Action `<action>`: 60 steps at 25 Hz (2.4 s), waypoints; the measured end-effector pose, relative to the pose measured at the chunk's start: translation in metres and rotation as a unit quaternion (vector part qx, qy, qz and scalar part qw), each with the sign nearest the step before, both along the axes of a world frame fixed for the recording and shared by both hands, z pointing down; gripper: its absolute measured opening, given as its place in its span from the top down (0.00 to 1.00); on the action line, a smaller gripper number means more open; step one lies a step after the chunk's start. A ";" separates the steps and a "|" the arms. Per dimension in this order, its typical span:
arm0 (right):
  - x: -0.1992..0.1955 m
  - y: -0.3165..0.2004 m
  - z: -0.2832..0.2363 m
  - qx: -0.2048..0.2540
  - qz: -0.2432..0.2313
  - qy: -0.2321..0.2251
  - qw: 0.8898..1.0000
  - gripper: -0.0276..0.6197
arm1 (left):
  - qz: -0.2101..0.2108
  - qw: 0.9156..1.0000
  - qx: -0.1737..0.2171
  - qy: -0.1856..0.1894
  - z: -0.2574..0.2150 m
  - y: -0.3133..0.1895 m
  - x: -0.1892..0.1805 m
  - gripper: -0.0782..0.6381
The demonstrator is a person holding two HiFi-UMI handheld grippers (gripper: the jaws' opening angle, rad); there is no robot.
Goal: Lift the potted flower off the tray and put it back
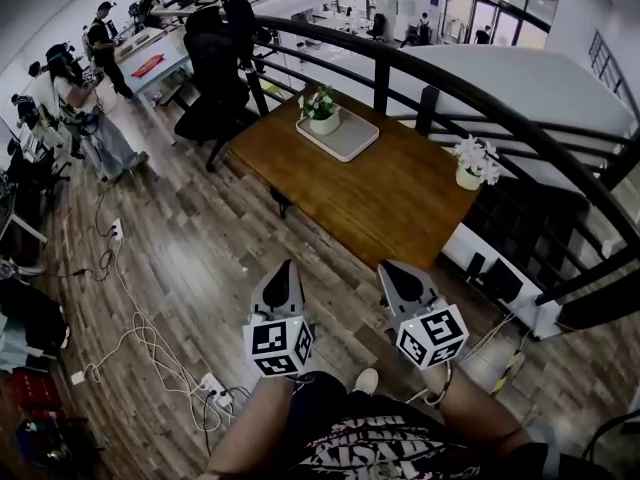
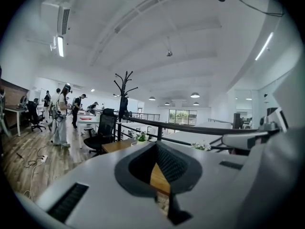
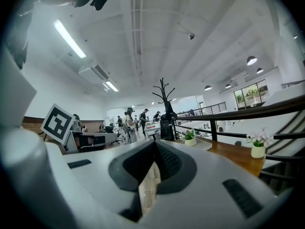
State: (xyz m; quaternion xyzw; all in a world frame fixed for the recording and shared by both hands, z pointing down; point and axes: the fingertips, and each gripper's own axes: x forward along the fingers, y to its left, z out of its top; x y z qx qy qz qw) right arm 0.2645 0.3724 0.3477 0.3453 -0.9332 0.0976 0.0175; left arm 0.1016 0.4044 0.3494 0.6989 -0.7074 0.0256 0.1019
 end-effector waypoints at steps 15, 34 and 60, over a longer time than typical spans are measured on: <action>-0.046 -0.060 0.007 -0.009 -0.018 0.007 1.000 0.96 | -0.023 1.000 0.005 0.004 0.008 -0.044 -0.055 0.88; -0.184 -0.253 0.032 -0.019 0.042 0.034 0.998 0.96 | 0.040 0.998 -0.035 0.030 0.055 -0.248 -0.191 0.88; -0.201 -0.351 0.032 -0.017 0.123 0.041 0.991 0.96 | 0.133 0.990 -0.034 0.020 0.061 -0.378 -0.200 0.88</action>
